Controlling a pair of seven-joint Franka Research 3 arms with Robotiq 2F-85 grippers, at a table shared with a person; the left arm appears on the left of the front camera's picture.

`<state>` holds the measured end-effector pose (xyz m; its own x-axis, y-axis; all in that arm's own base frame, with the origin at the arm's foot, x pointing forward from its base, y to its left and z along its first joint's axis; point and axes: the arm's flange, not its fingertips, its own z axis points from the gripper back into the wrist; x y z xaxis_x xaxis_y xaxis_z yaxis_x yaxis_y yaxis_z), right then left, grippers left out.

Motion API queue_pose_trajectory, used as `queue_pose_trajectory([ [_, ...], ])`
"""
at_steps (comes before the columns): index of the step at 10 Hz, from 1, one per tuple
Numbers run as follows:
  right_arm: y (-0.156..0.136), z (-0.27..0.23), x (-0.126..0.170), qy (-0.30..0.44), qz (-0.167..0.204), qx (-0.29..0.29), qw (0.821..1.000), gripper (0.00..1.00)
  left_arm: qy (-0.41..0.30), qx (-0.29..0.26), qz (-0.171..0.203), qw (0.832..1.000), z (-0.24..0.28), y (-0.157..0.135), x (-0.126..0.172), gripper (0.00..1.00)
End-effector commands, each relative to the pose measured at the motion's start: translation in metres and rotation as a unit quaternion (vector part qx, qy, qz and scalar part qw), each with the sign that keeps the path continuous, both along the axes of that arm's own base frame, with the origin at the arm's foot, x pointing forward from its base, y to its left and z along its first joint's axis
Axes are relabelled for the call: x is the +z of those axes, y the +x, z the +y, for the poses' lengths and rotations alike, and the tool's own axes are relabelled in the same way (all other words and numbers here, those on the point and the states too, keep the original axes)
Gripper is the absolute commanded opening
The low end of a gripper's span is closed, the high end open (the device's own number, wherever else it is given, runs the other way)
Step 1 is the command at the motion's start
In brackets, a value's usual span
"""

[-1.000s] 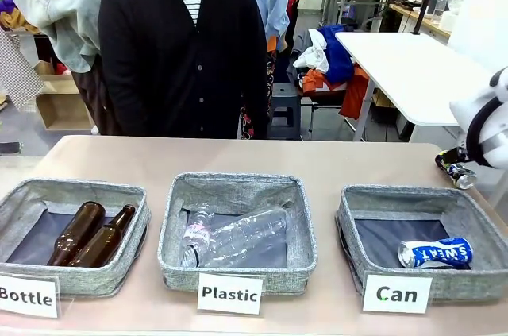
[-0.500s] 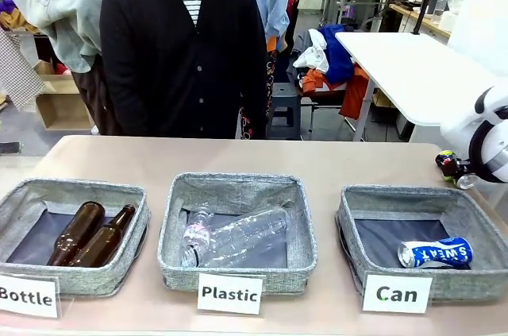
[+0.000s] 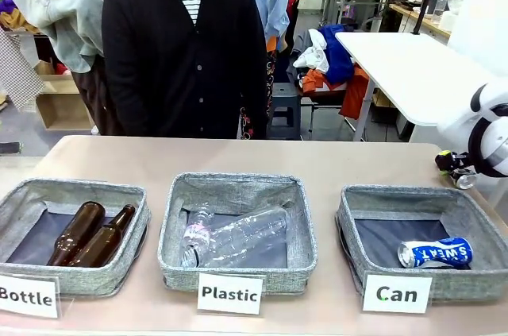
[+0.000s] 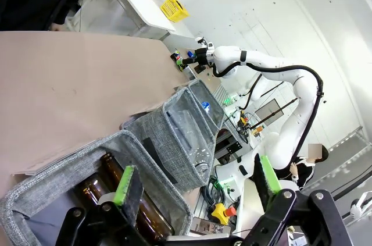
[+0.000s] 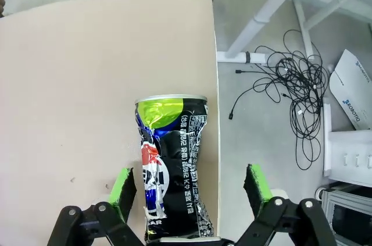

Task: Sort the can waste into the basket.
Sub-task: Pick up the can waste from the table and place it in the right Fabric basket.

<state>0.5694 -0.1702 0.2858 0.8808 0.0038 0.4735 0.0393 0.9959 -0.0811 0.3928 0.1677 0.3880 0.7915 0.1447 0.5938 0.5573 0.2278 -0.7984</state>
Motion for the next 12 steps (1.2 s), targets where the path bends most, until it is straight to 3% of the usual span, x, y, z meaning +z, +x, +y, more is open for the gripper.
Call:
queue_pose_trajectory([
  [1,0.001,0.006,0.019,-0.005,0.004,-0.008,1.000,1.00,0.008,-0.004,0.002,1.000,0.000,-0.003,0.002,1.00],
  [2,-0.002,0.007,0.024,-0.010,-0.003,-0.007,1.000,1.00,0.008,-0.004,0.002,1.000,0.000,-0.003,0.002,1.00],
  [3,-0.004,0.008,0.026,-0.014,-0.003,-0.004,1.000,0.44,0.008,-0.004,0.002,1.000,0.000,-0.003,0.002,1.00],
  [4,-0.004,0.009,0.028,-0.013,-0.001,-0.004,1.000,0.44,0.008,-0.004,0.002,1.000,0.000,-0.003,0.002,1.00],
  [5,-0.004,0.010,0.027,-0.012,0.000,-0.002,1.000,0.00,0.008,-0.004,0.002,1.000,0.000,-0.003,0.002,1.00],
  [6,-0.004,0.010,0.027,-0.011,0.002,0.002,1.000,0.39,0.008,-0.004,0.002,1.000,0.000,-0.003,0.002,1.00],
  [7,-0.004,0.011,0.027,-0.012,0.006,0.003,1.000,0.00,0.008,-0.004,0.002,1.000,0.000,-0.003,0.002,1.00],
  [12,0.003,0.019,0.011,0.005,0.025,0.028,0.999,0.00,0.008,-0.004,0.002,1.000,0.000,-0.003,0.002,1.00],
])
